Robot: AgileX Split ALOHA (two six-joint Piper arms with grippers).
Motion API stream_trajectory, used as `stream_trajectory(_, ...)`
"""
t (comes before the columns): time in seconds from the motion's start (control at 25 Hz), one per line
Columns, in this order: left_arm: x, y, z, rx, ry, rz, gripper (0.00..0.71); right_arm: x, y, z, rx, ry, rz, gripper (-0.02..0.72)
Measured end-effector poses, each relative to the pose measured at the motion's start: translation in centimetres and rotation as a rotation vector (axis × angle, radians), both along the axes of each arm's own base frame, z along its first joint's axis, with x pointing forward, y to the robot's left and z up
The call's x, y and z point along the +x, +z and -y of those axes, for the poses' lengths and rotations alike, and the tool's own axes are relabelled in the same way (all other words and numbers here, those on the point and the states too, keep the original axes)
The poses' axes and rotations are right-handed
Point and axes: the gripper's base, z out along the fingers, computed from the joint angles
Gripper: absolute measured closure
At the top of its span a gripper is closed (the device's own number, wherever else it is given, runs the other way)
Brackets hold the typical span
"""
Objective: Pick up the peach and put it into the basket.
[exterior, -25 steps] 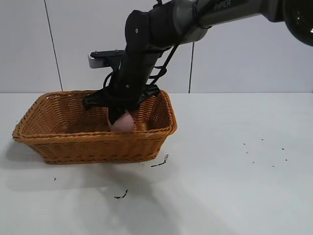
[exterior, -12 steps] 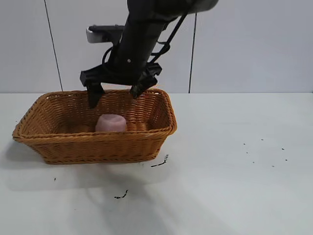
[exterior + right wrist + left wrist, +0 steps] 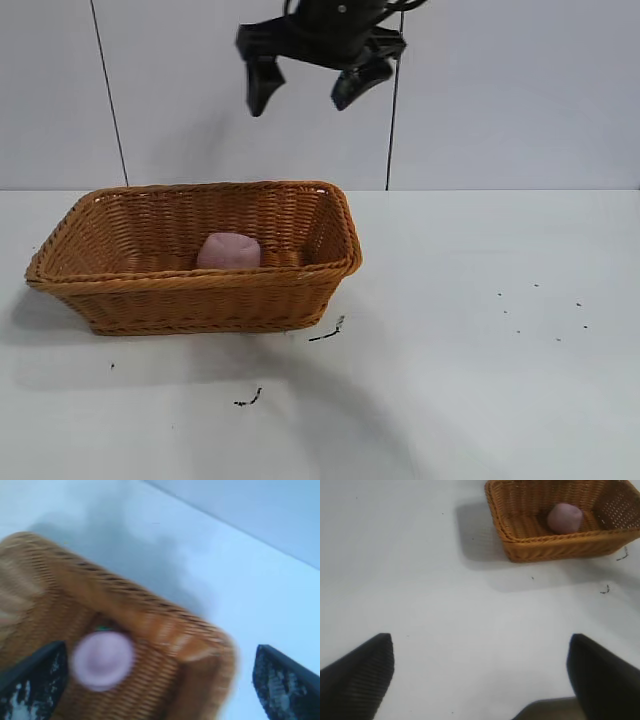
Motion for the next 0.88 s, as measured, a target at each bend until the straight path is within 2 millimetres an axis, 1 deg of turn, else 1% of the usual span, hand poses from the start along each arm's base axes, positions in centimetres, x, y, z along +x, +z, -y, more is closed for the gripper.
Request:
stream_trajectory(0.12,0.0,0.0,0.0,0.0,0.0,0.0,0.018,0.3,-0.2,4.7,-0.006,-0.091,-0.03,0.014)
stream_trajectory(0.16,0.0,0.0,0.0,0.0,0.0,0.0,0.018,0.3,-0.2,5.8,-0.007,-0.113,-0.042,0.014)
stream_trajectory(0.24,0.0,0.0,0.0,0.0,0.0,0.0,0.018,0.2,-0.4,7.1,-0.011,-0.134,-0.07,0.014)
stream_trajectory(0.28,0.0,0.0,0.0,0.0,0.0,0.0,0.018,0.1,-0.4,7.3,-0.014,-0.134,-0.083,0.014)
stream_trajectory(0.44,0.0,0.0,0.0,0.0,0.0,0.0,0.018,-0.5,-0.7,7.0,-0.02,-0.116,-0.147,0.014)
stream_trajectory(0.68,0.0,0.0,0.0,0.0,0.0,0.0,0.018,-1.9,-1.2,7.1,-0.051,-0.098,-0.306,0.014)
stream_trajectory(0.84,0.0,0.0,0.0,0.0,0.0,0.0,0.018,-2.8,-0.7,7.1,-0.055,-0.097,-0.323,0.014)
stream_trajectory(0.88,0.0,0.0,0.0,0.0,0.0,0.0,0.018,-3.3,0.0,7.1,-0.052,-0.097,-0.316,0.014)
